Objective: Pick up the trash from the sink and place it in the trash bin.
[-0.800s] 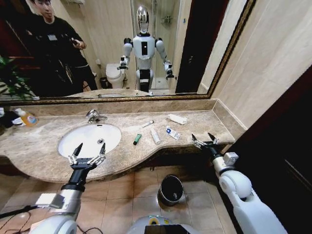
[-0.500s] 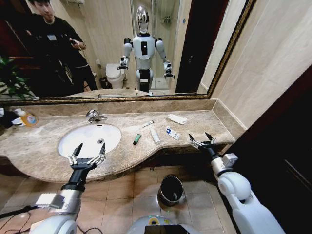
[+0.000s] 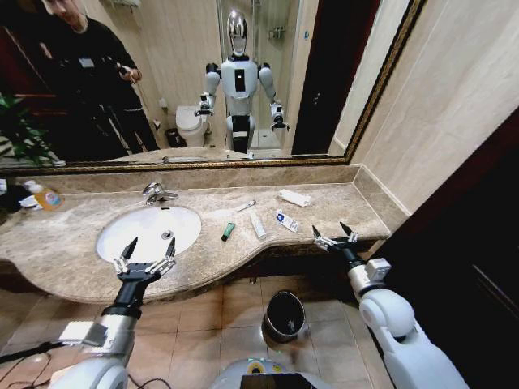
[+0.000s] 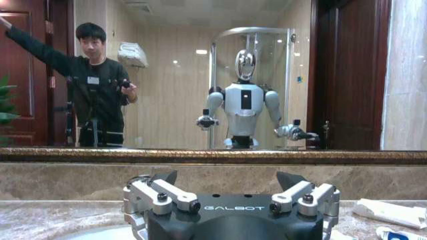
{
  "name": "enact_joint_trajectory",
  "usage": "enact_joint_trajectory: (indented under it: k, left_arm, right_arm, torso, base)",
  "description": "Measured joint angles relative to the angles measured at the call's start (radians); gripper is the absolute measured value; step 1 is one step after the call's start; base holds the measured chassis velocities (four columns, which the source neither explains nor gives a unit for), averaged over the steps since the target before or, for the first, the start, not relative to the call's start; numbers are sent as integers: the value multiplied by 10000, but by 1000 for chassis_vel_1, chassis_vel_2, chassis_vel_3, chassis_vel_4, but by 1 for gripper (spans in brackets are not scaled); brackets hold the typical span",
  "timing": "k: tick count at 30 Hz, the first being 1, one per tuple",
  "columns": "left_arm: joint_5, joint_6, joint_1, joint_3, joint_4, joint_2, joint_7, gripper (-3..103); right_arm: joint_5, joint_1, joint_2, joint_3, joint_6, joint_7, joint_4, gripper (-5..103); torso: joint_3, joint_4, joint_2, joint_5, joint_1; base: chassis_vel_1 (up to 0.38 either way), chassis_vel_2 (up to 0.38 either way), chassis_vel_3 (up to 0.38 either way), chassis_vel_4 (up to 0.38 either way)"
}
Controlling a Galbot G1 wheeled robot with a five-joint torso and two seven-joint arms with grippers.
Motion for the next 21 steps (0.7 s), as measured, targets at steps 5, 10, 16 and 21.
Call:
enact_joint_trajectory:
  k: [5,10,16,21]
  left_arm:
    - [0,0,0,0,0,0,0,100]
    - [0,0,0,0,0,0,0,100]
    - [0,0,0,0,0,0,0,100]
    - [0,0,0,0,0,0,0,100]
  right_arm:
    - [72,-197,221,-185,-236,-82,389,100]
    - [-183,-180,494,-536,-464,-453,434,100]
    - [38,-11,203,-1261,-878,-506,310,100]
    - [73,987,-322,-2092,-574,-766,-722,100]
  torso:
    - [-1,-1,1,-1,-1]
    - [0,-1,0,-1,-1]
    - [-1,-1,1,-2,-1]
    - [0,0,0,0,-1]
  base:
    - [0,0,0,0]
    - [0,0,0,0]
    - [0,0,0,0]
    - [0,0,0,0]
